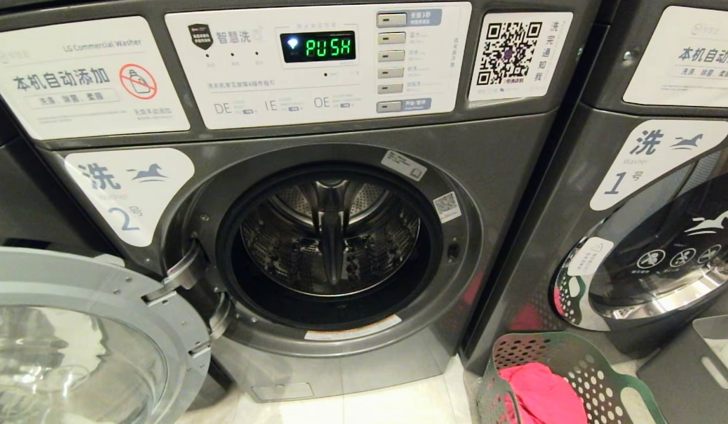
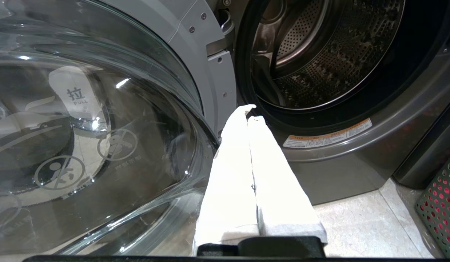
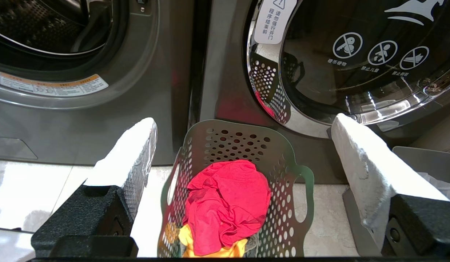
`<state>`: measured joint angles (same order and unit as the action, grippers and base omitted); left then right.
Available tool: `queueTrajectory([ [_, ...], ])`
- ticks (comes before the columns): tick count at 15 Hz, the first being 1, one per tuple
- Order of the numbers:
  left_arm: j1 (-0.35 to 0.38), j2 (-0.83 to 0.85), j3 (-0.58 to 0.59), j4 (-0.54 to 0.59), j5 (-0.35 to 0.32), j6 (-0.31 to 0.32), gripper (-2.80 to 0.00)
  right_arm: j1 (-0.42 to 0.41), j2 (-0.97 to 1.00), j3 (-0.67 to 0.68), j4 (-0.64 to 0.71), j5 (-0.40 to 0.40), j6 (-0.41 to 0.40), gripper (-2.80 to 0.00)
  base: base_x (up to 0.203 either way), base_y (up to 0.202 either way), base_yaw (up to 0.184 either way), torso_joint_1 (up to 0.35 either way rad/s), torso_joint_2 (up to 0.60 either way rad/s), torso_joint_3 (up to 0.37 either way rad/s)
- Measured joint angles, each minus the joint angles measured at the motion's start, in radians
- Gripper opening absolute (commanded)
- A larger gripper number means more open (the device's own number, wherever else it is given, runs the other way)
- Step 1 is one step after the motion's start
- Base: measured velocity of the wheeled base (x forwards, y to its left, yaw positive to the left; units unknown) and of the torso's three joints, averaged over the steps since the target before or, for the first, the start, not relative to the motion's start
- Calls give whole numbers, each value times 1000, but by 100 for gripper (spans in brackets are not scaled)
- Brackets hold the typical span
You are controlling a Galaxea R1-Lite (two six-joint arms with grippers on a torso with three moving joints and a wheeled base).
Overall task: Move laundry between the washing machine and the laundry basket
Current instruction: Close the washing machine door with the left hand
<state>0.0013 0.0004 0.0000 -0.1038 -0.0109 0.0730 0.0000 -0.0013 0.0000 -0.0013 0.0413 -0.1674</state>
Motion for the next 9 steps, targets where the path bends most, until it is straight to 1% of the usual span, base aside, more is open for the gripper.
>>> queueTrajectory([
  [9, 0, 0, 0, -2, -4, -1, -280, 0, 0, 0, 0, 1, -1, 0, 0, 0, 0, 0, 0, 0],
])
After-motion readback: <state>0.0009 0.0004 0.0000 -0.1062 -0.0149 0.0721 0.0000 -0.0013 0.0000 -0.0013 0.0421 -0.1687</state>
